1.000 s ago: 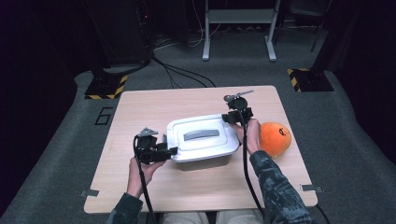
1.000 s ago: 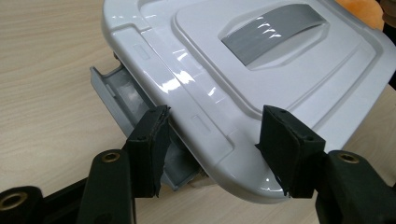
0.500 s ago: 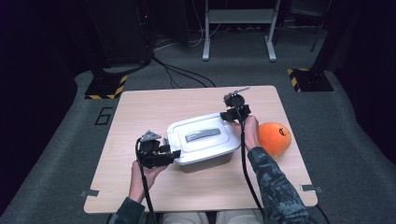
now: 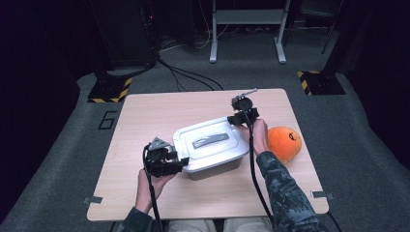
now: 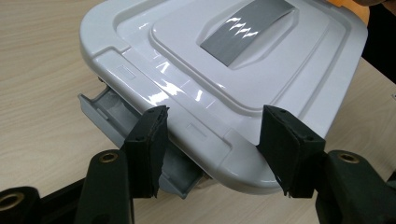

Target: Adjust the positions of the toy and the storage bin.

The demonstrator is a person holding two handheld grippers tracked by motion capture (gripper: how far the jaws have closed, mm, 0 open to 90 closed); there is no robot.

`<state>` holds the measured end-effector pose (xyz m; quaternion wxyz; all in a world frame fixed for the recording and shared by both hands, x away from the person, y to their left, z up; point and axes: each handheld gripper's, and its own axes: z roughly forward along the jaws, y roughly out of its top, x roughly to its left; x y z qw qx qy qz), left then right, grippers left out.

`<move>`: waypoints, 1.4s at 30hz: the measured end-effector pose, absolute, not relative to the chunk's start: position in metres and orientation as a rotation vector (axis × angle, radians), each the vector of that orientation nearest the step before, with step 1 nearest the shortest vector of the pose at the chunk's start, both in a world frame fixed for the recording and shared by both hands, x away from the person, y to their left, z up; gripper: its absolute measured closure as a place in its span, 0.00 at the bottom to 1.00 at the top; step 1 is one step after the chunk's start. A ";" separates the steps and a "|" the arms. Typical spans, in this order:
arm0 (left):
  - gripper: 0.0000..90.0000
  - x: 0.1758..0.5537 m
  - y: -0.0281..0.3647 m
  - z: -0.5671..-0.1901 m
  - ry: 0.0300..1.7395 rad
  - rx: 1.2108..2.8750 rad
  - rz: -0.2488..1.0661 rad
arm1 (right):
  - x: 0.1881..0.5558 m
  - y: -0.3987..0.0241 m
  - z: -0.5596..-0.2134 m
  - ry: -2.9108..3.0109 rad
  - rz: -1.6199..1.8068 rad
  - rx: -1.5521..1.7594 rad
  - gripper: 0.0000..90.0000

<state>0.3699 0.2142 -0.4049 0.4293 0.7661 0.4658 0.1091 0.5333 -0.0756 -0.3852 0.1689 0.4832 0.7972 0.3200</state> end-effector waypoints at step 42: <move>0.18 0.375 0.218 -0.401 1.157 1.906 0.310 | 0.357 -0.190 -0.460 2.129 1.123 1.339 0.09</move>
